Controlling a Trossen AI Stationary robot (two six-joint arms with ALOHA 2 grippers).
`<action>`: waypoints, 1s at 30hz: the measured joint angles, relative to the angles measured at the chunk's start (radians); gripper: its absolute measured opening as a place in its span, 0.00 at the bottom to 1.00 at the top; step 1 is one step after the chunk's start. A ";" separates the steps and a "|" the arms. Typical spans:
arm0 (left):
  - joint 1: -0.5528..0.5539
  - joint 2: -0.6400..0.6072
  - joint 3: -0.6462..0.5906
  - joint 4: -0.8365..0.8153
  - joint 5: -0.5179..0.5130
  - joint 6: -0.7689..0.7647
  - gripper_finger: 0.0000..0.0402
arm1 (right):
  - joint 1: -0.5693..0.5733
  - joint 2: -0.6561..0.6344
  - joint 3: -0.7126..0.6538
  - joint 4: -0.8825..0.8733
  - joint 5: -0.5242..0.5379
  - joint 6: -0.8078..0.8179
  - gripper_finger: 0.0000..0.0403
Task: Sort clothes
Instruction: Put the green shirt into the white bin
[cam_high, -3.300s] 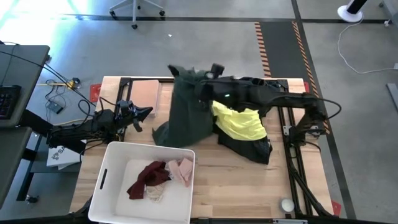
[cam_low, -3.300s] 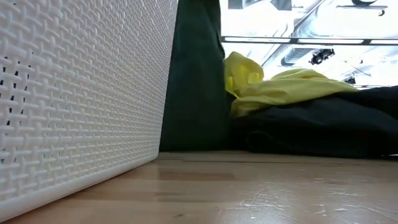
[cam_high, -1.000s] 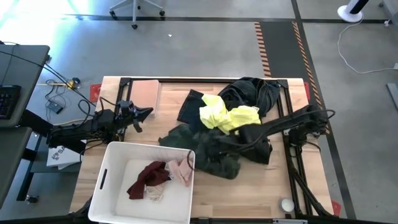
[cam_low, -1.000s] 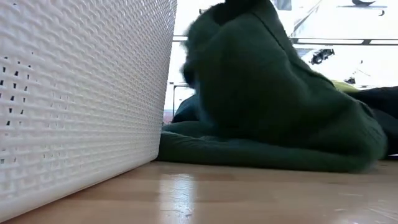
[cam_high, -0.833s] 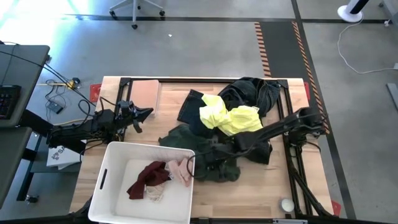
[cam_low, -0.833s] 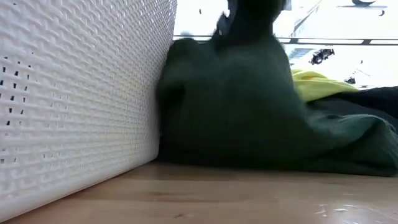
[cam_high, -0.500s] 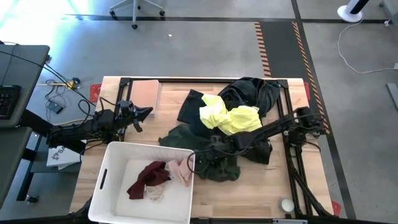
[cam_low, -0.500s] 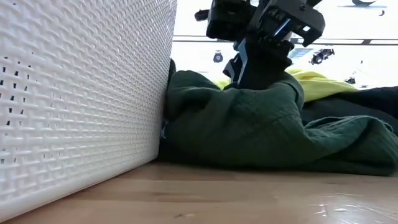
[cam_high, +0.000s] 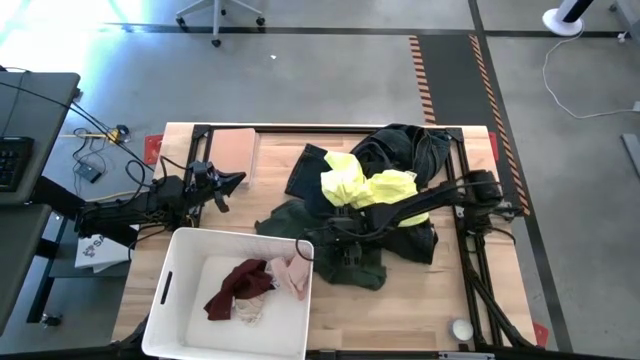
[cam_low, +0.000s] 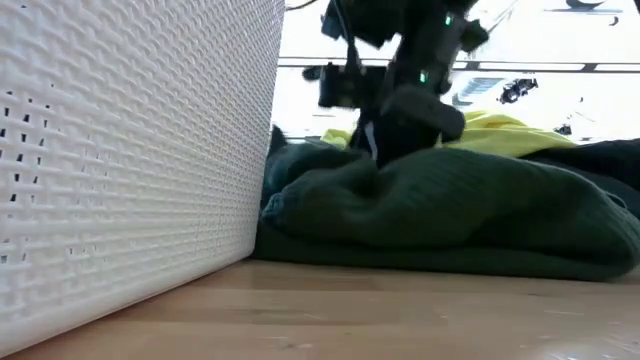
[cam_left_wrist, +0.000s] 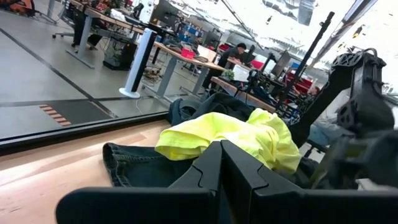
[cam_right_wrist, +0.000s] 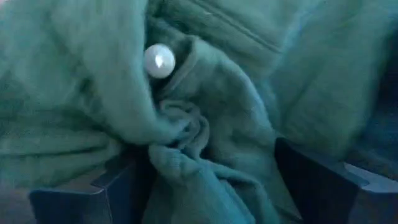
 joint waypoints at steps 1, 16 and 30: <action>0.000 0.000 0.000 0.000 0.000 0.000 0.01 | -0.001 0.023 0.001 -0.002 -0.010 -0.008 0.80; 0.000 0.000 0.000 -0.026 0.001 0.000 0.01 | 0.014 0.105 0.009 -0.126 -0.105 -0.009 0.36; 0.000 0.000 0.000 -0.023 0.005 0.000 0.01 | 0.072 -0.144 -0.016 -0.432 -0.013 0.142 0.19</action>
